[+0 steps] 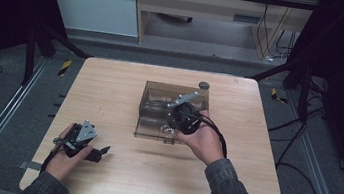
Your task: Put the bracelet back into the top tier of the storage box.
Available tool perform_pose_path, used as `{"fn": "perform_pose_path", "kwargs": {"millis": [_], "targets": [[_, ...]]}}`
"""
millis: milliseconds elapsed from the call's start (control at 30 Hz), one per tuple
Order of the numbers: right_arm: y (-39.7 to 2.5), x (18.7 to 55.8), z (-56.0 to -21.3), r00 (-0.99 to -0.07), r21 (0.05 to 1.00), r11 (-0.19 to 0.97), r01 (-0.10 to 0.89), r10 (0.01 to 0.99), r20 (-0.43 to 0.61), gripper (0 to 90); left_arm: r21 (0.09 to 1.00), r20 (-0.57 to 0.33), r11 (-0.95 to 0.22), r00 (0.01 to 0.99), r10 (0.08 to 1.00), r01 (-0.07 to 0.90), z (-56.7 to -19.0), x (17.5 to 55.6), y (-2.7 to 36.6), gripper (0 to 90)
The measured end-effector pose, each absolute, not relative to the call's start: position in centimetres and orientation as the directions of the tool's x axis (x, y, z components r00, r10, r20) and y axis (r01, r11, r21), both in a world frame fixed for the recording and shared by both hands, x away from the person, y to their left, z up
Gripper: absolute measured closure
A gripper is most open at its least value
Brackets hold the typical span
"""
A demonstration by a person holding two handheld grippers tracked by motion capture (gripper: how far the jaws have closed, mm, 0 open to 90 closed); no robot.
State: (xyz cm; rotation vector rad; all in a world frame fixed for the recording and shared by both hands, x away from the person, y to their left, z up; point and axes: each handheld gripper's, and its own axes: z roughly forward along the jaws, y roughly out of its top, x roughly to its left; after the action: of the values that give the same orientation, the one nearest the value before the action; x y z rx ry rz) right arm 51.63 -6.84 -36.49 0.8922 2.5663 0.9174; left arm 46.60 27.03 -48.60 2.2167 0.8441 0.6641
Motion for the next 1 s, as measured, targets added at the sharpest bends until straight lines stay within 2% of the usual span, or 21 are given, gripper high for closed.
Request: {"fn": "perform_pose_path", "kwargs": {"millis": [400, 567, 800, 900, 1000], "targets": [[-8.6, 49.2, -36.0, -0.74, 0.693, 0.557, 0.457, 0.671, -0.051, 90.0, 0.76, 0.204, -0.539, 0.653, 0.729, 0.364, -47.8, 46.4, 27.0, 4.5], [-9.6, 47.9, -36.0, -0.711, 0.716, 0.522, 0.463, 0.701, -0.052, 90.0, 0.799, 0.161, -0.487, 0.655, 0.738, 0.352, -46.6, 46.5, 26.8, 4.5], [-9.9, 46.9, -36.8, -0.68, 0.736, 0.49, 0.467, 0.731, -0.055, 90.0, 0.801, 0.175, -0.494, 0.658, 0.732, 0.337, -44.7, 47.8, 25.9, 4.5], [-10.0, 46.4, -37.3, -0.665, 0.748, 0.469, 0.469, 0.745, -0.05, 90.0, 0.813, 0.136, -0.466, 0.663, 0.736, 0.35, -43.7, 48.7, 25.5, 4.6], [-10.1, 45.9, -37.7, -0.652, 0.761, 0.449, 0.469, 0.757, -0.046, 90.0, 0.805, 0.153, -0.482, 0.663, 0.733, 0.347, -42.8, 49.5, 25.0, 4.6]]}}
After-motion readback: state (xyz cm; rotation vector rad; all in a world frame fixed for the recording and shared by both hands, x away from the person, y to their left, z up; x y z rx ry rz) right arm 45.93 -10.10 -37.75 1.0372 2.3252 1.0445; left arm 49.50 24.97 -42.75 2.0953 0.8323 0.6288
